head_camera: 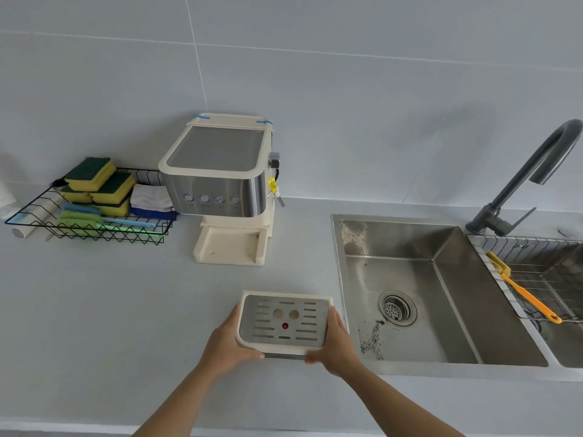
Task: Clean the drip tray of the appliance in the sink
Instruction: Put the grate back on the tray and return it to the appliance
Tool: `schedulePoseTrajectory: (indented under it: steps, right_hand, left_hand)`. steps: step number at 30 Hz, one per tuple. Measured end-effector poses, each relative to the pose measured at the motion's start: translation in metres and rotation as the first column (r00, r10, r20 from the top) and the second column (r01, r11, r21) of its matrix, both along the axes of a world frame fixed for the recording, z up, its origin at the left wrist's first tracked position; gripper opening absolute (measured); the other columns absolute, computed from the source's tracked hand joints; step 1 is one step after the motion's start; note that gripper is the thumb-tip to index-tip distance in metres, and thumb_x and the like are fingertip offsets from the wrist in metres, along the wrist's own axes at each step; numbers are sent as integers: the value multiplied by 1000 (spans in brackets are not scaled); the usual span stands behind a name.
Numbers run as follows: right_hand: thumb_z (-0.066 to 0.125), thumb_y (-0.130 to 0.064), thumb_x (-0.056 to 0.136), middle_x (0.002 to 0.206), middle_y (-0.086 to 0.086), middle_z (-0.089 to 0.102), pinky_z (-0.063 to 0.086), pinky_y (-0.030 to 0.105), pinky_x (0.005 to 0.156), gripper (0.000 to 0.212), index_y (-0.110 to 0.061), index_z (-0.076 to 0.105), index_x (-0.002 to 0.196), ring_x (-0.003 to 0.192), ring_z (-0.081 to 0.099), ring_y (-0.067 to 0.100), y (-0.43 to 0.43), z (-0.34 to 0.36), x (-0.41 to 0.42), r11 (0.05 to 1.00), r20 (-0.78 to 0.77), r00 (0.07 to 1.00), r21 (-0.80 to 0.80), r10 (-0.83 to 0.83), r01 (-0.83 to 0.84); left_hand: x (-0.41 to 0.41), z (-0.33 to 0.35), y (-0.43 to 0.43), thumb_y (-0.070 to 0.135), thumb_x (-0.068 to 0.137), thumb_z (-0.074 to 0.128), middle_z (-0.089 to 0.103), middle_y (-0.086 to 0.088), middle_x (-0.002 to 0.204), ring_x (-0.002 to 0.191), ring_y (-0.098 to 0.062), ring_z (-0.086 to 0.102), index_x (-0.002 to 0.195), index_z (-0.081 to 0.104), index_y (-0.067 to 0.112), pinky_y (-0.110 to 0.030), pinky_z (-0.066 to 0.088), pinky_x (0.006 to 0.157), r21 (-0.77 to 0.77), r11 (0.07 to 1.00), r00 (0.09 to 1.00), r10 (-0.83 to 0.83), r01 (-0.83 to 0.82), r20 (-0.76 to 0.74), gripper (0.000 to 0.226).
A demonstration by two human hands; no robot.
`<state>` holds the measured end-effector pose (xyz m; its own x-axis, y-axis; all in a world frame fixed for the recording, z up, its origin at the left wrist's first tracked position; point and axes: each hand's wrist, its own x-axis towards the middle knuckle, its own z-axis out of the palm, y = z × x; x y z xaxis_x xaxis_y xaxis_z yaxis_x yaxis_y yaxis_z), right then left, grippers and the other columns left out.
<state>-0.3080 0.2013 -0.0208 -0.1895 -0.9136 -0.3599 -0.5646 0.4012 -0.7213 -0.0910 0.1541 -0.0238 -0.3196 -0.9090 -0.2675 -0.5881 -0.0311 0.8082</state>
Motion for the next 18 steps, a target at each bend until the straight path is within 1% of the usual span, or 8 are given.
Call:
schedulePoseTrajectory:
  steps: [2,4,8,10,11,14,15,18]
  right_hand:
    - [80,-2,57,123,0,45,45,15,64,89,-12,30,130,101,47,13,-6,9,-1,1000,26,1000,-13,15,-15]
    - [80,-1,58,122,0,46,43,13,56,85,-13,32,128,101,47,12,-14,15,-1,999,44,999,-24,32,-30]
    - [79,0,58,121,0,46,45,11,49,81,-14,34,124,98,47,10,-32,27,2,996,73,995,-54,72,-69]
    - [79,0,60,120,0,46,47,11,48,79,-14,34,123,96,47,9,-42,31,5,994,94,991,-63,94,-88]
    - [79,0,60,121,1,46,49,11,50,79,-14,34,124,97,47,9,-48,33,7,993,105,989,-67,106,-99]
    - [80,-2,59,121,1,47,53,16,64,82,-15,33,125,100,48,9,-64,37,14,986,101,984,-95,147,-138]
    - [80,-2,59,120,1,47,52,15,62,81,-15,33,124,99,49,9,-70,39,18,984,109,981,-96,158,-148]
    - [78,0,62,117,1,47,50,12,48,71,-21,34,114,83,52,8,-86,43,29,983,167,971,-102,170,-155]
  left_hand:
    - [0,6,-4,15,55,85,61,13,110,100,-10,59,135,35,30,-2,43,67,-11,1000,1000,25,-25,-12,95]
    - [1,11,-9,14,55,85,60,16,107,98,-9,59,136,36,30,-2,43,67,-12,998,998,58,-58,-23,96]
    - [6,19,-20,15,54,85,63,11,110,100,-11,60,139,33,31,-5,44,68,-10,993,993,115,-115,-27,101]
    - [8,25,-25,13,54,85,62,15,107,98,-10,60,136,33,35,-3,44,68,-23,990,989,140,-141,-39,99]
    - [9,27,-27,12,55,85,60,19,104,96,-8,60,133,32,37,-1,44,68,-32,987,987,155,-156,-45,98]
    - [17,34,-34,10,56,84,56,26,102,93,-3,59,129,28,40,0,43,68,-35,979,978,198,-201,-61,97]
    - [21,35,-38,10,55,84,56,26,103,94,-3,59,129,28,40,-1,44,69,-36,978,977,204,-206,-64,97]
    - [32,39,-49,10,56,84,53,28,102,95,-4,58,122,26,43,-6,46,71,-40,974,973,221,-224,-66,94]
